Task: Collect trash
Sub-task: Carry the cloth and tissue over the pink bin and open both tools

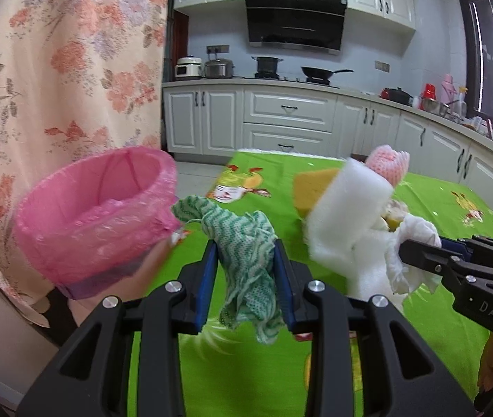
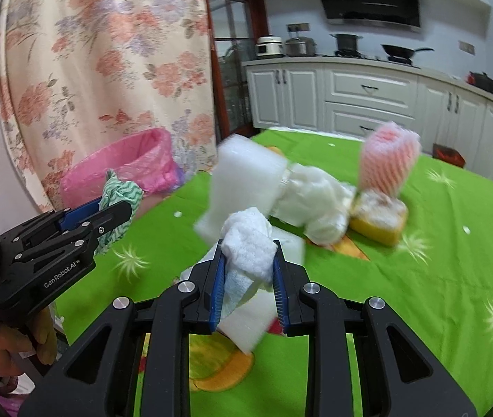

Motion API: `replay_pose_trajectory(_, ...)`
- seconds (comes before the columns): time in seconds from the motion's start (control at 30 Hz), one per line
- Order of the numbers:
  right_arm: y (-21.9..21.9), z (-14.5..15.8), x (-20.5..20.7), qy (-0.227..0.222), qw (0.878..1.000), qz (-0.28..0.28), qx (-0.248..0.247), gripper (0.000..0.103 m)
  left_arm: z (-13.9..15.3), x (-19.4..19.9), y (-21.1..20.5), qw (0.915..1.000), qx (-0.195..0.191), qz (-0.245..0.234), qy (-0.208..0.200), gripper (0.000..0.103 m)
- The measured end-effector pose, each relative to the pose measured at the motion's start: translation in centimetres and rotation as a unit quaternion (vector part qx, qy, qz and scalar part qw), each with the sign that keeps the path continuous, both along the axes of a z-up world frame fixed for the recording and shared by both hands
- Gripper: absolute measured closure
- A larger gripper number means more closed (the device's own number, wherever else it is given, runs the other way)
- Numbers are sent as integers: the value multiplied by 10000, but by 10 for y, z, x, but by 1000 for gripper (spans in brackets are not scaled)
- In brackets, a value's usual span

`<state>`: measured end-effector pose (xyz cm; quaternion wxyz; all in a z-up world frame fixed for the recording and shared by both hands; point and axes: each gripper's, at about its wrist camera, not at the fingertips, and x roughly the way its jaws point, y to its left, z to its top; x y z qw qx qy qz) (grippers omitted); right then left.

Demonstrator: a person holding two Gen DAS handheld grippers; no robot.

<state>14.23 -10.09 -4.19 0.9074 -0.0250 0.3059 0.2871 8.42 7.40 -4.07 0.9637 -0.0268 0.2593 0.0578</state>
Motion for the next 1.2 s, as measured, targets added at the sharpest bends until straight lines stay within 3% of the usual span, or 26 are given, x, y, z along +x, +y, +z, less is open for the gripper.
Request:
replay_pose_trajectory(0.4, 69, 21, 17, -264, 9967, 765, 69, 78, 30, -15, 52, 9973, 174, 596, -392, 72)
replay_pose_trajectory(0.7, 132, 38, 38, -409, 9908, 1277, 169, 78, 39, -17, 101, 9943, 293, 929, -432, 72)
replay_pose_trajectory(1.2, 231, 49, 93, -296, 9825, 1813, 304, 77, 47, 28, 190, 9924, 199, 1178, -288, 69)
